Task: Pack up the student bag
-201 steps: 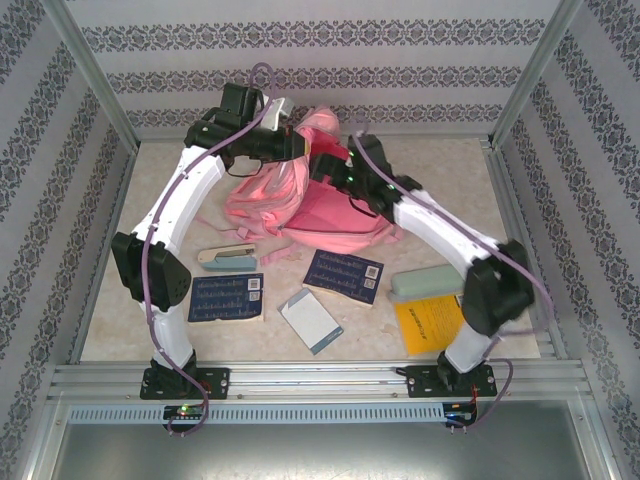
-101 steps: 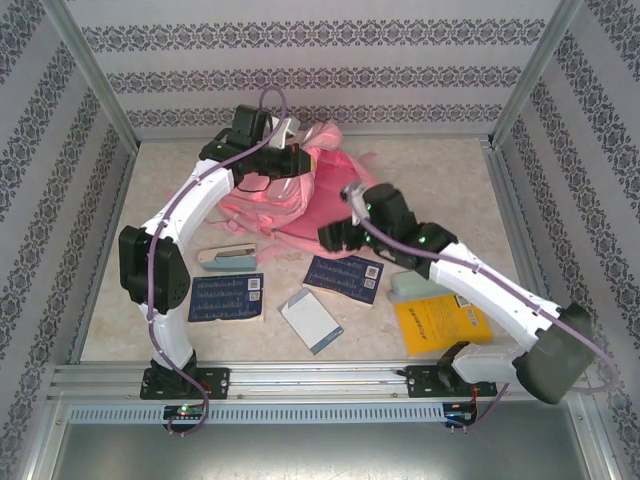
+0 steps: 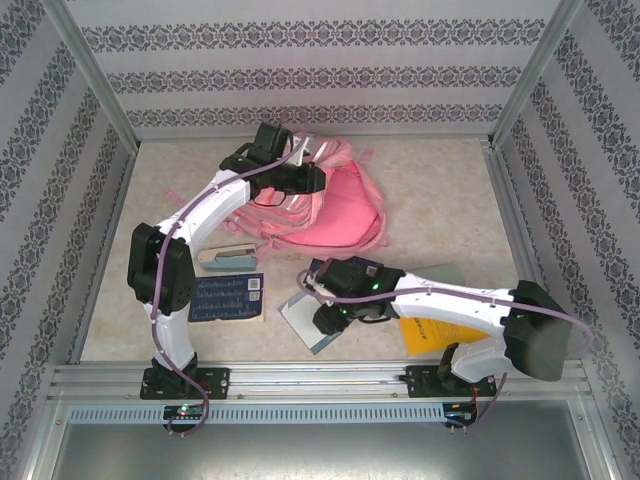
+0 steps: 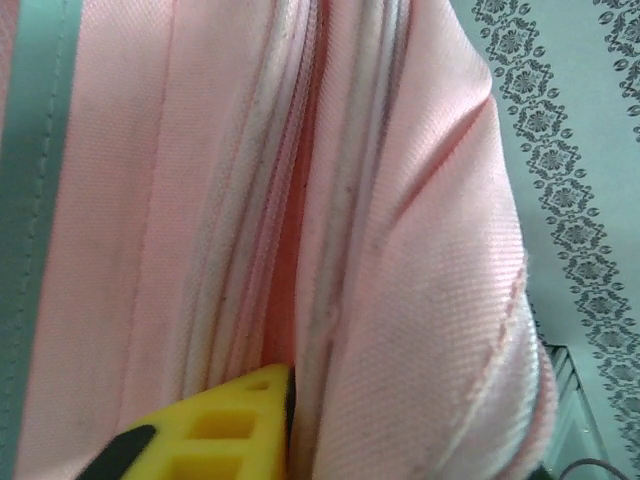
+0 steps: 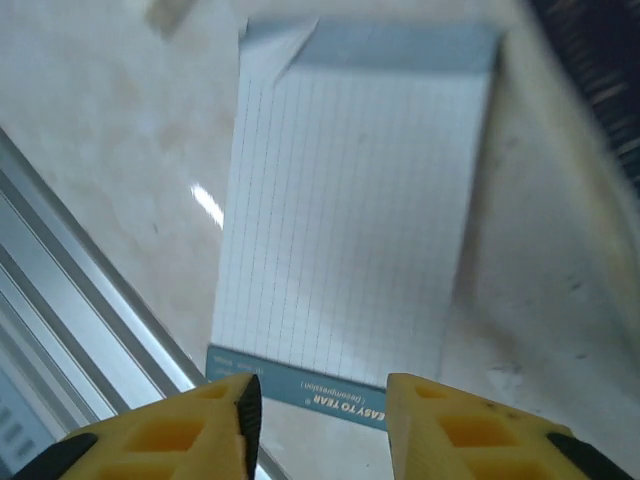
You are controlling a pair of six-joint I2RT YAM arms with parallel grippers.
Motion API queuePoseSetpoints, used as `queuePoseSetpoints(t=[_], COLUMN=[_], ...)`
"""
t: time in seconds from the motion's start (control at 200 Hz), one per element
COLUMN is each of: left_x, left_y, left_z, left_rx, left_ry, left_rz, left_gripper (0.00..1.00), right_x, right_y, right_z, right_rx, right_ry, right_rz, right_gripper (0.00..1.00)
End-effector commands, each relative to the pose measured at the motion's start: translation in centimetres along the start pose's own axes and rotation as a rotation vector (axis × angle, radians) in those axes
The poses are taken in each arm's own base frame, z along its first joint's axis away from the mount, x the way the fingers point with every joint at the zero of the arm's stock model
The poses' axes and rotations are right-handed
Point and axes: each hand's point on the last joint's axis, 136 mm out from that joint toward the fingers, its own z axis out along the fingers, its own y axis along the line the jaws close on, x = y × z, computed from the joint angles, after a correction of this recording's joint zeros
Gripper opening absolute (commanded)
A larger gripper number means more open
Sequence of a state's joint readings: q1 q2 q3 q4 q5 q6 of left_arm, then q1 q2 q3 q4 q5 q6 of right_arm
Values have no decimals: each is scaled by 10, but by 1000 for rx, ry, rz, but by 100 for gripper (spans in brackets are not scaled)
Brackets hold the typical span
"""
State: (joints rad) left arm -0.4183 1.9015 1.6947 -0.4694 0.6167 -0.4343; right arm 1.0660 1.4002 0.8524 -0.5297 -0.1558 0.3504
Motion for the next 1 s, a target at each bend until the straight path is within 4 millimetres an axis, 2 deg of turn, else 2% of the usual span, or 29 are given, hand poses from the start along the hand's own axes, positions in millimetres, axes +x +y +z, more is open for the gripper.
queuePoseSetpoints(t=[0.0,0.07,0.19,0.25,0.365,0.49,0.6,0.704,0.784,0.874,0.994], left_x=[7,9,6,2,-3,10,41,81,114,151,193], left_y=[18,16,6,-3,-20,-22,-14,0,15,28,36], left_z=[19,23,12,-2,-41,-76,-91,-92,-90,-82,-67], left_rx=[-35,-25,-29,-32,-60,-111,-119,-112,-122,-130,-158], left_ry=[25,25,0,-28,-92,-153,-164,-120,-100,-64,31], left_rz=[-79,-86,-57,-40,15,7,-48,-112,-171,-246,-291], left_gripper=[36,49,58,61,64,65,59,50,49,51,53], right_x=[3,6,15,20,29,32,27,14,3,-6,-10], right_y=[4,8,-3,-10,-27,-57,-84,-98,-92,-77,-63], right_z=[15,24,43,50,60,57,44,28,17,4,-16], right_rx=[1,6,62,88,144,238,289,286,239,148,29], right_ry=[23,46,101,128,158,165,132,64,9,-59,-182], right_rz=[13,-1,7,15,38,56,100,145,168,194,286], right_gripper=[31,29,27,26,25,23,23,24,29,46,60])
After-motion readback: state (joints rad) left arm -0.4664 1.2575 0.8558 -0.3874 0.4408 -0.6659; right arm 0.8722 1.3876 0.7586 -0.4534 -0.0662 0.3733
